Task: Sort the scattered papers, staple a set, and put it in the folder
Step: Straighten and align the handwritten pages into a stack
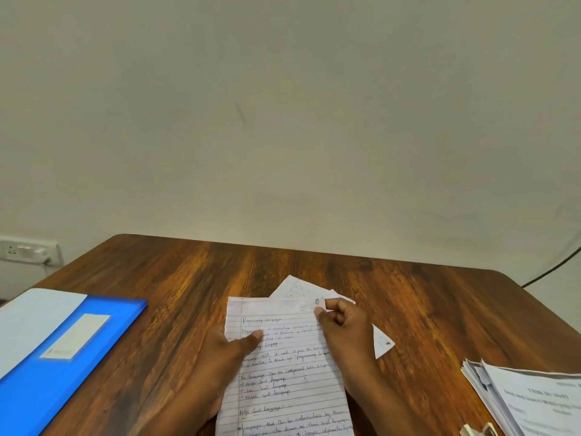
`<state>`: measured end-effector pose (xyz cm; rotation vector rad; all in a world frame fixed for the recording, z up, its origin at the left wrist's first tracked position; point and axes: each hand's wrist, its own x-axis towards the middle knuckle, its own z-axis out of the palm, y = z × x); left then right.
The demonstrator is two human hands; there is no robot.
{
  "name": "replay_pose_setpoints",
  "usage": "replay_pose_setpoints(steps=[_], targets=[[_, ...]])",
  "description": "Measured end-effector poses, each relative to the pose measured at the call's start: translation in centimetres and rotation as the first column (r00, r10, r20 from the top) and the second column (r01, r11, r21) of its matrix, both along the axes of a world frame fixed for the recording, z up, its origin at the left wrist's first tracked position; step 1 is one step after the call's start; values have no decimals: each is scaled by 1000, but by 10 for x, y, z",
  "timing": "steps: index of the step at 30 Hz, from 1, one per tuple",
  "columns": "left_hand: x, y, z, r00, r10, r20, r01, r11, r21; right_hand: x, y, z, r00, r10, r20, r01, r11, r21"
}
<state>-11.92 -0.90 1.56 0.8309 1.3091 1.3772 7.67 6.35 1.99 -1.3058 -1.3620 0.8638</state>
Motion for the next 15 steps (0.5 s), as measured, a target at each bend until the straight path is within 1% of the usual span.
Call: replay_pose_setpoints(steps=[3, 8, 11, 15], targets=[[1, -2, 3, 1000, 17, -24, -17, 1000, 1, 0, 2, -2, 1000, -13, -21, 13, 1000, -6], [4, -2, 5, 998, 48, -38, -48, 999, 1, -2, 5, -5, 988, 16, -155, -29, 996, -80], [5, -3, 7, 997, 56, -55, -57, 998, -8, -3, 3, -3, 983, 19, -182, -33, 997, -75], [6, -5, 10, 997, 66, -35, -66, 998, -6, -2, 0, -1, 975, 27, -221, -45, 996, -75]])
